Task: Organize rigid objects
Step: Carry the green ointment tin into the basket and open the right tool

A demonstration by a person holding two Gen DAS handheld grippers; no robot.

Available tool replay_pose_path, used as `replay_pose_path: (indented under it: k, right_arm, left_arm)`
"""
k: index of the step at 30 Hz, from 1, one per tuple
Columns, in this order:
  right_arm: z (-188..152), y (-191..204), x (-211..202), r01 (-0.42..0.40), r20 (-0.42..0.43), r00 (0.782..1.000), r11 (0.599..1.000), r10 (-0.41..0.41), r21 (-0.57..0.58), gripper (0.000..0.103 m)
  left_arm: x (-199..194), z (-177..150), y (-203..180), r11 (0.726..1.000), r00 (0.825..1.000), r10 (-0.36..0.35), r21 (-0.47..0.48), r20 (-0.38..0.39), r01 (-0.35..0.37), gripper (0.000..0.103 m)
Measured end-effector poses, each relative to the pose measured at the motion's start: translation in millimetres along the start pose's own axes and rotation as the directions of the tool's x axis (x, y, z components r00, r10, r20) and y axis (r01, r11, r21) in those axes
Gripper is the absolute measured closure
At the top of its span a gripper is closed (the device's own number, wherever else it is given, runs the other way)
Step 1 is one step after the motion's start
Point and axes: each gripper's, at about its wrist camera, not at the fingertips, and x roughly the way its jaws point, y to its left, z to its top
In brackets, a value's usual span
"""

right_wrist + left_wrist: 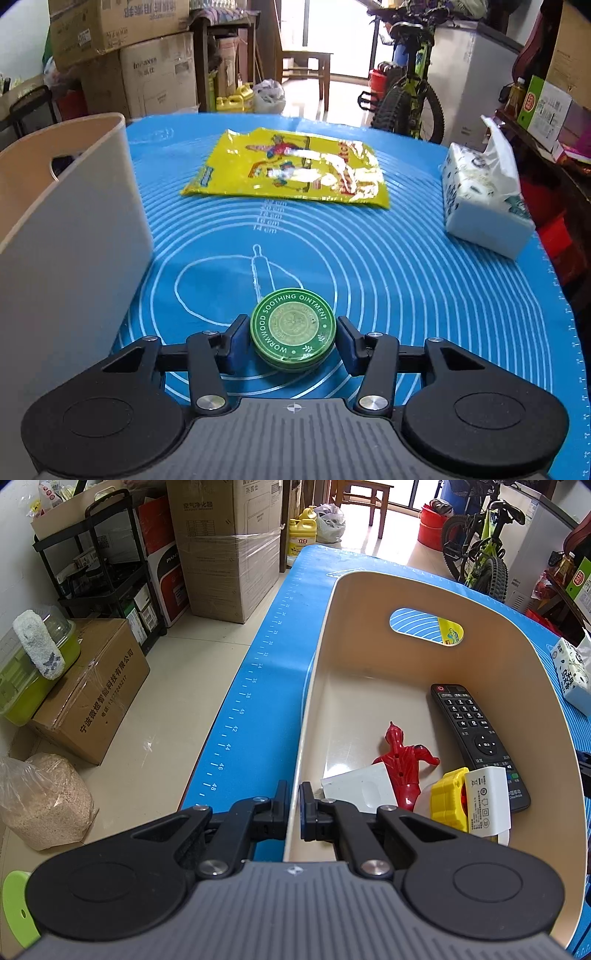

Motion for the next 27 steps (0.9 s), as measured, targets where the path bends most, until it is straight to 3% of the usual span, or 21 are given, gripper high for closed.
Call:
replay_pose_path:
  k: [6, 11, 16, 27]
  right_arm:
    - [17, 3, -28, -0.006, 0.077, 0.997, 1.000, 0.004, 0.029, 0.049]
    - [34, 18, -62, 0.001, 0.178, 0.984, 1.000, 0.004, -0.027, 0.049]
    - [49, 33, -89, -0.048, 0.234, 0.971, 0.998, 0.054, -0.031, 0.049]
    - [57, 101, -117, -0.182, 0.200, 0.958, 0.974, 0.207, -0.135, 0.049]
  left_arm:
    - [0, 0, 0, 1.000, 1.000, 0.000, -0.001, 0.000, 0.000, 0.097]
    - [0, 0, 0, 1.000, 1.000, 0.001, 0.000, 0.000, -0.001, 0.097]
    - [0, 0, 0, 1.000, 1.000, 0.000, 0.000, 0.000, 0.000, 0.097]
    - [0, 0, -1, 1.000, 1.000, 0.000, 0.001, 0.000, 0.000, 0.097]
